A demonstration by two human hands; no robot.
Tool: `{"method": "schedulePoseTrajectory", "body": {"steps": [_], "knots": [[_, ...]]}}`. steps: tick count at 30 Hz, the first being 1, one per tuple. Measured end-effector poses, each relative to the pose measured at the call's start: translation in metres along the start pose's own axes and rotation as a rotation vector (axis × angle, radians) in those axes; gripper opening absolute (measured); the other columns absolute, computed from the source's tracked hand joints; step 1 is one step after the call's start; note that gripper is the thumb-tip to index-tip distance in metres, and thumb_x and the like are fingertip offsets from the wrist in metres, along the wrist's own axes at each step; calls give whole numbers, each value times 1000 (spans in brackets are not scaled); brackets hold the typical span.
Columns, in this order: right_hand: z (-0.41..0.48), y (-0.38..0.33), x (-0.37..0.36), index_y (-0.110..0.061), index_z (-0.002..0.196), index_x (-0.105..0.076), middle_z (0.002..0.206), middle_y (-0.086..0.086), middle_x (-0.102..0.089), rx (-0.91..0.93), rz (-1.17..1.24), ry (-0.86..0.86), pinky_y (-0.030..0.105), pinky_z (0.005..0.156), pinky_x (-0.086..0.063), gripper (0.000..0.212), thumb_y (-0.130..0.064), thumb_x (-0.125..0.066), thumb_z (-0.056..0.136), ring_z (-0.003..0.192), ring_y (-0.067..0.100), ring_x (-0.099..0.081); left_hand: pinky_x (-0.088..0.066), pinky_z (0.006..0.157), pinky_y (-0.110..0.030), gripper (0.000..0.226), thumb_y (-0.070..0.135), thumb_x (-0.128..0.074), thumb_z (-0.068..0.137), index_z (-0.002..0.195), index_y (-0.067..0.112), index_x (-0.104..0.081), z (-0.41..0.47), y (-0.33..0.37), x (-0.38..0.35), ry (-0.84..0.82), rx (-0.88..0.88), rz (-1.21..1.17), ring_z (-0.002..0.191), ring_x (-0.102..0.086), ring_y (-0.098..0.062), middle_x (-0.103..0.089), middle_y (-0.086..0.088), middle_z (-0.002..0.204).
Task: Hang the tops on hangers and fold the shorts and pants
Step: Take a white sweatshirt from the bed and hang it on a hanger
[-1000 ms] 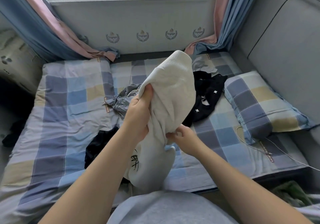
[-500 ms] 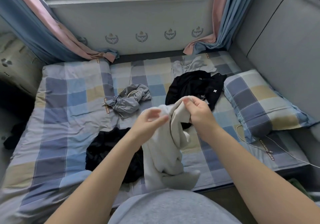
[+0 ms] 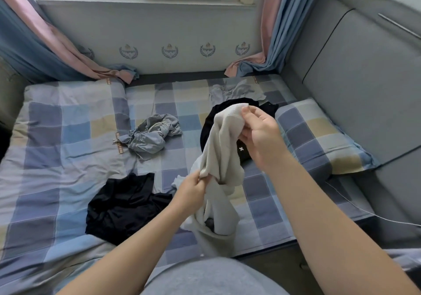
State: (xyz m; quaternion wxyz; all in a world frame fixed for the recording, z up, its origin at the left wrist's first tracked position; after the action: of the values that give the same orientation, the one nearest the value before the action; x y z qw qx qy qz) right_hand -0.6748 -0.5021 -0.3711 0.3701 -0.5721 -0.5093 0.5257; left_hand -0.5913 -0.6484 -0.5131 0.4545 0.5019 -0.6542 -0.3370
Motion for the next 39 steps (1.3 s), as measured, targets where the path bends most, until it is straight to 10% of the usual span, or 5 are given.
{"method": "schedulePoseTrajectory", "body": {"steps": [5,11,19,26,39], "knots": [[-2,20,20,-21,146,-45,144,-4,-53,-30,-262,-19,16,85,-42,49,-20,-60,100,128,8,-52,-56,95,-47,22,21,-49,106,105,8,-67,-8,21,16,47,-17,-370,100,-67,-28,-70,-9,98],[-34,93,12,-17,132,-54,131,2,-63,-185,-447,-295,28,101,-50,44,-19,-72,92,122,14,-59,-58,86,-43,20,17,-49,104,108,6,-66,-17,59,44,110,-72,-643,92,-71,-27,-73,-13,99],[-42,159,23,0,106,-66,98,14,-67,-296,-811,-262,16,60,-38,25,-21,-52,104,82,13,-53,-60,80,-33,29,23,-53,103,120,1,-62,-13,74,77,203,-121,-703,94,-74,-24,-76,-11,100],[-10,104,27,11,91,-63,83,12,-63,-234,-521,-30,40,71,-48,23,-9,-54,97,81,20,-56,-53,80,-33,21,25,-72,92,112,20,-67,-16,57,77,64,27,-380,95,-74,-19,-75,-4,111],[-22,45,-20,-3,99,-69,84,10,-66,-192,-141,-86,26,69,-55,24,-24,-57,102,79,17,-67,-57,82,-23,54,54,-83,69,113,51,-53,-32,17,-16,-260,-6,37,100,-60,13,-65,24,112]]}}
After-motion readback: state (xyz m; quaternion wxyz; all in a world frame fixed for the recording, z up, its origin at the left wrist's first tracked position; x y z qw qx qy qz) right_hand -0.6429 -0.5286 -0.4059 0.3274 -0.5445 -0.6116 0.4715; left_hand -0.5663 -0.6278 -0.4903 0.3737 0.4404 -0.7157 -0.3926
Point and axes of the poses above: each hand's wrist, its own z-axis towards the middle knuckle, its own x-axis out of the back of the hand, y = z × x, the point moved 5 cm from there along z, towards the middle knuckle
